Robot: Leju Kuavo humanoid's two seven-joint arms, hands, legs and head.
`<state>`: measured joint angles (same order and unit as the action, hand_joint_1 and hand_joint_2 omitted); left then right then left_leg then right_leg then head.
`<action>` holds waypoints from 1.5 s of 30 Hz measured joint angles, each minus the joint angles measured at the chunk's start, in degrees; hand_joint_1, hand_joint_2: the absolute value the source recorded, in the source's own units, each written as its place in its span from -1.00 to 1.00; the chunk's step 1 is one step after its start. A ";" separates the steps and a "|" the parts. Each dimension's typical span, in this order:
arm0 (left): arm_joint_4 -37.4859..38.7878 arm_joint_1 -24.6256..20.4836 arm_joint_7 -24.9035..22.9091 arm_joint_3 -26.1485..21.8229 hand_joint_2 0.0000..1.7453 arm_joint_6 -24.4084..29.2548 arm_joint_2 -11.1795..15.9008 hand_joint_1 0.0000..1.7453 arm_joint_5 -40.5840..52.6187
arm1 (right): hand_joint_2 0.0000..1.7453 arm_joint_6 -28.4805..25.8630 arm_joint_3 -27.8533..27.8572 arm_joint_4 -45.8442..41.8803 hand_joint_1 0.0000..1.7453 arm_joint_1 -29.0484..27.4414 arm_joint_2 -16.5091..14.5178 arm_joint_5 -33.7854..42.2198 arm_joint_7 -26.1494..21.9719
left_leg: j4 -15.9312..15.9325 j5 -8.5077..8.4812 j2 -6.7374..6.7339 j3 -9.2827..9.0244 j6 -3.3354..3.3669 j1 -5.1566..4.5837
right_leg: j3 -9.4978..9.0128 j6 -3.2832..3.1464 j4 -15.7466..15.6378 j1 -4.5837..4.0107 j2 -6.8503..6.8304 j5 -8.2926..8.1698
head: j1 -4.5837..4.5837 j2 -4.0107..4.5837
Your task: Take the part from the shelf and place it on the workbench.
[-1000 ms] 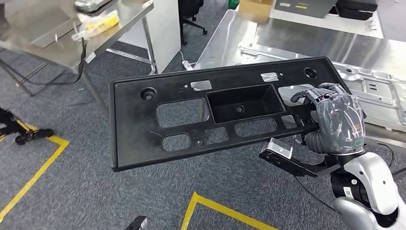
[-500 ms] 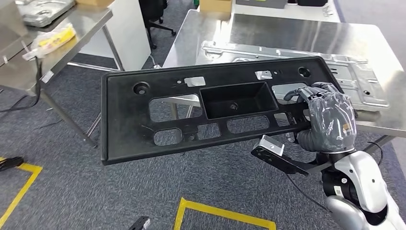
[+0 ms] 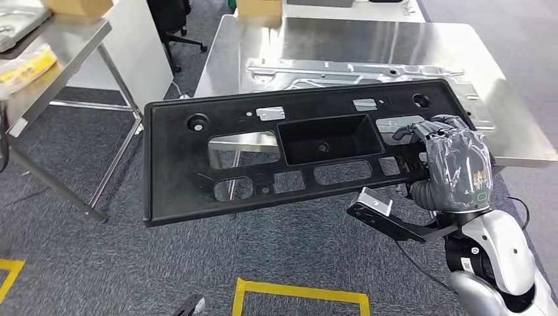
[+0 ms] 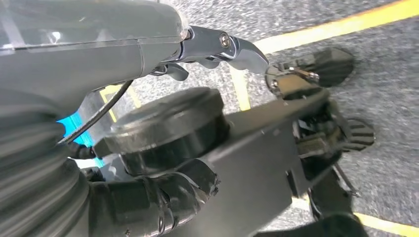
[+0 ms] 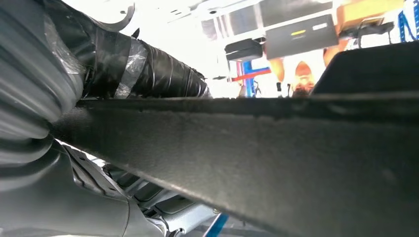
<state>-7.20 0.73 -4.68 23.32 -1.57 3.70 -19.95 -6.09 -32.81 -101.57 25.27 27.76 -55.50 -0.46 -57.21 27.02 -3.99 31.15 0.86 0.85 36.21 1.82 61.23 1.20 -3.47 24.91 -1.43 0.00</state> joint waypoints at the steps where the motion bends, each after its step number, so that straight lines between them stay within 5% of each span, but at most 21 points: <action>1: 0.01 -0.01 -0.12 0.00 1.00 0.00 -0.01 -1.00 -0.08 | 1.00 0.18 -0.01 0.01 1.00 0.02 -0.01 -0.08 0.09 | -0.11 0.28 -0.39 -0.12 -0.36 -0.22 | -0.55 -0.35 -1.50 -0.25 -0.75 -0.26 | -0.02 0.00; 4: 0.01 -0.07 -0.89 0.00 1.00 0.14 -0.01 -1.00 -0.37 | 1.00 1.90 -0.04 0.04 1.00 0.01 0.04 -1.54 1.20 | -0.04 0.83 -1.56 -0.46 -1.19 -0.40 | -0.45 -1.61 -1.88 -0.48 0.20 0.13 | -0.11 0.00; 9: 0.01 -0.44 -1.84 0.00 1.00 0.37 -0.01 -1.00 -0.76 | 1.00 3.75 -0.15 0.71 1.00 0.24 0.22 -3.77 3.50 | 0.35 1.07 -1.35 -1.05 1.45 -0.27 | -1.04 -2.40 -2.11 -0.58 1.23 0.34 | -0.34 0.00; 13: 0.01 -0.44 -1.93 0.00 1.00 0.37 -0.01 -1.00 -0.95 | 1.00 3.67 -0.15 1.14 1.00 0.07 0.22 -4.36 4.12 | 0.62 0.87 -1.32 -1.15 1.41 -0.20 | -1.01 -2.69 -2.08 -0.75 1.21 0.53 | -0.33 0.00; 16: 0.01 -0.35 -1.97 0.00 1.00 0.37 0.03 -1.00 -0.97 | 1.00 3.68 -0.17 1.27 1.00 0.07 0.21 -4.86 4.22 | 0.73 0.82 -1.26 -1.16 0.87 -0.12 | -1.06 -2.65 -2.23 -0.74 1.02 0.48 | -0.31 0.00; 21: 0.01 -0.32 -1.97 0.02 1.00 0.35 0.08 -1.00 -1.02 | 1.00 3.71 -0.26 1.46 1.00 -0.06 0.26 -5.29 4.32 | 6.42 -0.81 -0.88 -4.58 1.92 0.22 | -1.26 -1.35 -2.04 -0.11 1.78 -0.47 | -0.24 0.00; 24: -0.02 -0.49 -1.93 0.01 1.00 0.37 -0.16 -1.00 -1.06 | 1.00 3.75 -0.39 1.63 1.00 -0.16 0.46 -5.46 4.30 | 7.43 -1.34 -0.55 -5.80 0.97 1.10 | 3.31 -0.26 5.90 0.47 3.38 3.24 | -0.04 0.00; 26: -0.02 -0.41 -1.92 -0.01 1.00 0.37 -0.29 -1.00 -1.08 | 1.00 3.80 -0.47 1.81 1.00 -0.42 0.50 -5.55 4.30 | 6.85 -0.80 -0.22 -5.99 -0.21 2.00 | 5.71 0.70 9.15 1.34 3.46 3.56 | -0.03 0.00; 29: -0.01 -0.28 -1.92 -0.02 1.00 0.43 -0.40 -1.00 -1.04 | 1.00 3.87 -0.51 1.99 1.00 -0.53 0.48 -5.73 4.31 | 4.92 1.17 0.29 -6.38 -2.89 3.87 | 2.94 3.34 1.89 2.83 3.15 -1.40 | 0.07 0.00; 30: 0.00 -0.33 -1.92 -0.01 1.00 0.47 -0.26 -1.00 -1.04 | 1.00 3.87 -0.56 2.04 1.00 -0.50 0.50 -5.76 4.30 | 3.99 1.92 0.38 -6.32 -3.86 4.26 | 2.15 3.56 -0.35 2.91 3.04 -1.74 | 0.33 0.00; 31: 0.01 -0.40 -1.92 -0.01 1.00 0.52 -0.11 -1.00 -1.04 | 1.00 3.90 -0.62 2.10 1.00 -0.55 0.51 -5.80 4.29 | 3.28 2.59 0.43 -6.08 -4.65 4.39 | 1.88 3.04 -1.13 2.85 3.08 -1.52 | 0.49 0.00; 34: 0.02 -0.52 -1.90 -0.01 1.00 0.54 -0.05 -1.00 -1.06 | 1.00 4.00 -0.69 2.09 1.00 -0.86 0.56 -5.99 4.45 | 2.05 3.15 0.48 -5.70 -5.99 4.33 | 2.64 -0.37 0.90 2.46 3.73 0.26 | 0.32 0.00; 36: -0.02 -0.77 -1.90 -0.01 1.00 0.51 -0.10 -1.00 -1.08 | 1.00 4.02 -0.58 1.97 1.00 -0.85 0.57 -6.08 4.53 | -2.48 2.16 1.17 -3.26 -6.05 4.51 | 2.15 -1.30 1.24 2.06 4.12 1.08 | -0.02 0.00; 38: -0.04 -0.94 -1.85 -0.02 1.00 0.47 -0.10 -1.00 -1.10 | 1.00 4.03 -0.52 1.92 1.00 -0.83 0.58 -6.09 4.52 | -10.66 3.26 2.15 2.17 -5.19 3.99 | 0.90 -1.95 0.68 1.34 4.41 1.81 | -0.21 0.00; 41: -0.04 -0.76 -1.84 -0.02 1.00 0.44 -0.10 -1.00 -1.10 | 1.00 4.07 -0.63 2.02 1.00 -0.98 0.48 -6.09 4.49 | -17.21 8.85 2.75 8.73 -2.69 1.58 | -1.97 -3.03 -0.61 -0.38 5.13 3.00 | -0.22 0.00; 43: -0.03 -0.35 -1.86 -0.01 1.00 0.43 -0.14 -1.00 -1.10 | 1.00 4.13 -0.68 2.03 1.00 -0.97 0.45 -6.14 4.45 | -14.07 8.02 3.33 9.87 0.66 -0.64 | -4.45 -3.90 -1.45 -2.16 5.74 4.07 | -0.22 0.00; 45: 0.10 0.18 -1.85 0.01 1.00 0.50 0.26 -1.00 -1.11 | 1.00 4.27 -0.79 2.16 1.00 -0.90 0.43 -6.20 4.44 | -7.76 0.61 5.62 9.21 5.83 -2.59 | -6.60 -4.75 -2.32 -3.42 5.98 5.19 | 0.50 0.00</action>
<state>-7.10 0.91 -6.54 23.33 -1.07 3.96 -21.06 -1.82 -33.59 -99.42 24.36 28.19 -61.70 3.98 -64.98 27.63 1.62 40.36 6.68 -1.73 29.61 -2.93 58.91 -2.22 2.51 30.11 -0.93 0.00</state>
